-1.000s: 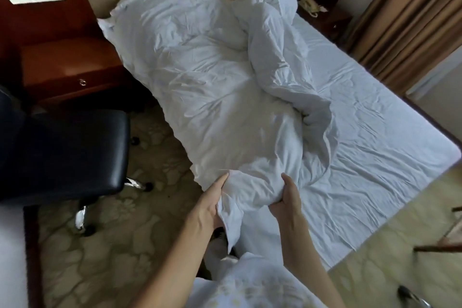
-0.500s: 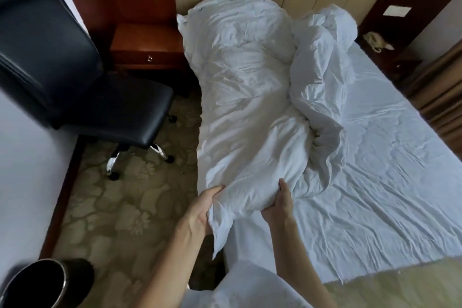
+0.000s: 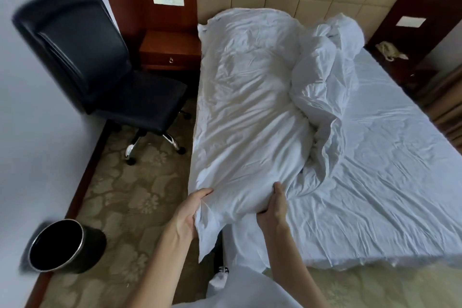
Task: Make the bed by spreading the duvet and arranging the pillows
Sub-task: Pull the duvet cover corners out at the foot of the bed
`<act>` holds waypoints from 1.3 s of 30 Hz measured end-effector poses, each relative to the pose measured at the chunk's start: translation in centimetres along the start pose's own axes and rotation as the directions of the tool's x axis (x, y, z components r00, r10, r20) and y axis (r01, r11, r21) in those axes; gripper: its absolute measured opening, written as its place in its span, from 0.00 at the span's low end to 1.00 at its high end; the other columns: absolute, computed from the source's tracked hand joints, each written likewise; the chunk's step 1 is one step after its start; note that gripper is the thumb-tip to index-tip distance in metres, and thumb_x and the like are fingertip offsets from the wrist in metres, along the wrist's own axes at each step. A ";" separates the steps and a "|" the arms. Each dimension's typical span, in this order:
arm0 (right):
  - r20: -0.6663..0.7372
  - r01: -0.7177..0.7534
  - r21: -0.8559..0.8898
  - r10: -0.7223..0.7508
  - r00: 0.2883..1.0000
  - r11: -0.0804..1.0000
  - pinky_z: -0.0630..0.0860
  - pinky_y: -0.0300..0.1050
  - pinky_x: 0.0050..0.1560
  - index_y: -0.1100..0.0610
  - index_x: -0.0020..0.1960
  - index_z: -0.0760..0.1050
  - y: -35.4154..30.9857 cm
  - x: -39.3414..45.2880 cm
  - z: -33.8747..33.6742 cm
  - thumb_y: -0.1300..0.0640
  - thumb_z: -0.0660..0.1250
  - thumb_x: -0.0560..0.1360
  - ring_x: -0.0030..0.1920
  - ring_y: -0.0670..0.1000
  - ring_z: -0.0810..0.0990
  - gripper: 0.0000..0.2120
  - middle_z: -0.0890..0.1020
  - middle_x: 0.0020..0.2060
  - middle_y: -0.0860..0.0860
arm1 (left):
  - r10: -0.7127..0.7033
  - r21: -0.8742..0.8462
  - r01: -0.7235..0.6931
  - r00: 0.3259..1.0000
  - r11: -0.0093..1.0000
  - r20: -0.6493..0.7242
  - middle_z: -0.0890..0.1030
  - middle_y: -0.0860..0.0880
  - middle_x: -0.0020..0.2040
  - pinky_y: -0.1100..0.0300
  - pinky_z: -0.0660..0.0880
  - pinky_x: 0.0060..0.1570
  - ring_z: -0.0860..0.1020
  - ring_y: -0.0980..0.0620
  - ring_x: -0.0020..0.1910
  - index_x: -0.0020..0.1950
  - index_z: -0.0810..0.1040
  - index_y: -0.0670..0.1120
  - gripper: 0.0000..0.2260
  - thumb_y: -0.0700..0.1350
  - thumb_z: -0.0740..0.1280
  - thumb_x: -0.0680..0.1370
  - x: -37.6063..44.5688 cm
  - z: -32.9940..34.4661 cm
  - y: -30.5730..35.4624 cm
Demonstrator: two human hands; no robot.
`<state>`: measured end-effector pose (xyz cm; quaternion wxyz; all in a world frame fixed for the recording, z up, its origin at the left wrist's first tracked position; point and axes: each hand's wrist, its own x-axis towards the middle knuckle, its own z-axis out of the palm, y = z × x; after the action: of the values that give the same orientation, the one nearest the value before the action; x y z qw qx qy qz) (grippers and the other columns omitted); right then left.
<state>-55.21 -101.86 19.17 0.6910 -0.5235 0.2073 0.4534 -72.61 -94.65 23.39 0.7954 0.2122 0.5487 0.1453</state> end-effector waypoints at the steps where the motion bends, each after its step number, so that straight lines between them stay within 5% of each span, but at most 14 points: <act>1: -0.012 0.015 -0.009 -0.015 1.000 1.000 0.78 0.54 0.57 0.57 0.59 0.75 0.5 -1.0 -0.3 0.48 0.68 0.77 0.52 0.54 0.80 0.16 0.82 0.52 0.53 | 0.008 -0.005 -0.008 1.000 1.000 -0.007 0.84 0.39 0.44 0.53 0.78 0.41 0.82 0.41 0.43 0.55 0.81 0.38 0.12 0.45 0.70 0.77 -0.5 -0.7 -0.6; 6: -0.091 0.056 -0.173 -0.073 0.993 0.983 0.75 0.49 0.49 0.57 0.47 0.72 3.1 -5.2 -3.0 0.54 0.65 0.79 0.43 0.52 0.77 0.07 0.77 0.43 0.52 | 0.028 -0.080 -0.030 0.999 0.996 -0.024 0.84 0.40 0.49 0.52 0.78 0.43 0.82 0.42 0.46 0.56 0.81 0.39 0.10 0.42 0.68 0.78 -2.5 -4.3 -5.4; 9: -0.106 0.060 -0.358 -0.105 0.989 0.932 0.72 0.43 0.35 0.61 0.43 0.71 4.2 -6.5 -6.0 0.64 0.63 0.77 0.34 0.50 0.72 0.05 0.73 0.36 0.54 | -0.036 -0.182 0.011 0.990 0.983 -0.134 0.80 0.41 0.40 0.55 0.76 0.38 0.78 0.45 0.39 0.56 0.78 0.37 0.08 0.40 0.64 0.80 -3.4 -5.5 -8.8; 13: -0.022 0.007 -0.562 -0.023 0.999 0.827 0.66 0.39 0.28 0.60 0.37 0.72 4.8 -7.3 -11.5 0.66 0.63 0.76 0.28 0.48 0.69 0.09 0.70 0.28 0.52 | -0.145 -0.400 0.052 0.968 0.915 -0.206 0.65 0.48 0.31 0.66 0.63 0.20 0.63 0.53 0.29 0.39 0.70 0.43 0.08 0.36 0.59 0.78 -3.3 -8.4 -13.1; 19: -0.015 0.013 -0.701 -0.033 0.999 0.713 0.60 0.38 0.26 0.58 0.36 0.69 3.8 -6.6 -17.5 0.66 0.64 0.76 0.26 0.49 0.66 0.11 0.69 0.26 0.52 | -0.060 -0.392 -0.032 0.974 0.919 -0.218 0.63 0.50 0.26 0.63 0.59 0.24 0.61 0.53 0.25 0.33 0.62 0.46 0.12 0.36 0.56 0.76 -3.6 -7.8 -16.4; 24: 0.066 0.092 -0.856 -0.070 0.995 0.508 0.58 0.37 0.27 0.59 0.36 0.72 1.1 -6.2 -19.5 0.67 0.63 0.73 0.25 0.49 0.65 0.08 0.68 0.26 0.53 | 0.121 -0.120 -0.174 0.925 0.977 -0.361 0.63 0.52 0.25 0.64 0.57 0.25 0.61 0.54 0.23 0.32 0.63 0.48 0.12 0.36 0.58 0.74 -3.0 -4.6 -18.3; 28: 0.205 0.223 -0.964 -0.128 0.970 0.147 0.63 0.38 0.28 0.55 0.31 0.78 -4.2 -6.2 -22.6 0.63 0.64 0.72 0.26 0.47 0.69 0.13 0.72 0.21 0.46 | 0.277 0.214 -0.213 0.900 0.953 -0.337 0.66 0.50 0.24 0.64 0.59 0.27 0.63 0.52 0.25 0.33 0.68 0.45 0.10 0.35 0.60 0.72 -2.7 1.4 -20.2; 30: 0.246 0.250 -0.968 -0.162 0.956 0.006 0.65 0.39 0.29 0.62 0.34 0.81 -7.2 -5.9 -24.5 0.62 0.63 0.71 0.29 0.51 0.75 0.11 0.77 0.22 0.47 | 0.345 0.345 -0.241 0.896 0.907 -0.281 0.68 0.48 0.27 0.64 0.61 0.26 0.65 0.52 0.25 0.36 0.70 0.44 0.08 0.35 0.61 0.74 -2.5 5.0 -21.2; 34: 0.272 0.255 -0.962 -0.245 0.931 -0.097 0.69 0.45 0.31 0.72 0.40 0.77 -12.6 -4.8 -28.7 0.62 0.62 0.69 0.36 0.60 0.80 0.12 0.80 0.31 0.58 | 0.429 0.535 -0.274 0.884 0.799 -0.188 0.70 0.47 0.28 0.63 0.63 0.26 0.67 0.51 0.26 0.39 0.72 0.43 0.05 0.37 0.62 0.75 -2.5 11.2 -23.6; 39: 0.250 0.215 -0.964 -0.262 0.932 -0.153 0.69 0.42 0.30 0.62 0.37 0.74 -17.5 -4.0 -31.1 0.58 0.60 0.70 0.34 0.54 0.78 0.08 0.81 0.38 0.55 | 0.456 0.614 -0.283 0.878 0.737 -0.143 0.69 0.45 0.30 0.63 0.62 0.26 0.66 0.50 0.27 0.42 0.72 0.42 0.02 0.37 0.62 0.75 -2.1 15.2 -25.1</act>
<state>-36.58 -132.50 20.20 0.1438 -0.8949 -0.2843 0.3125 -59.14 -120.10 17.27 0.5605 0.5249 0.6207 0.1584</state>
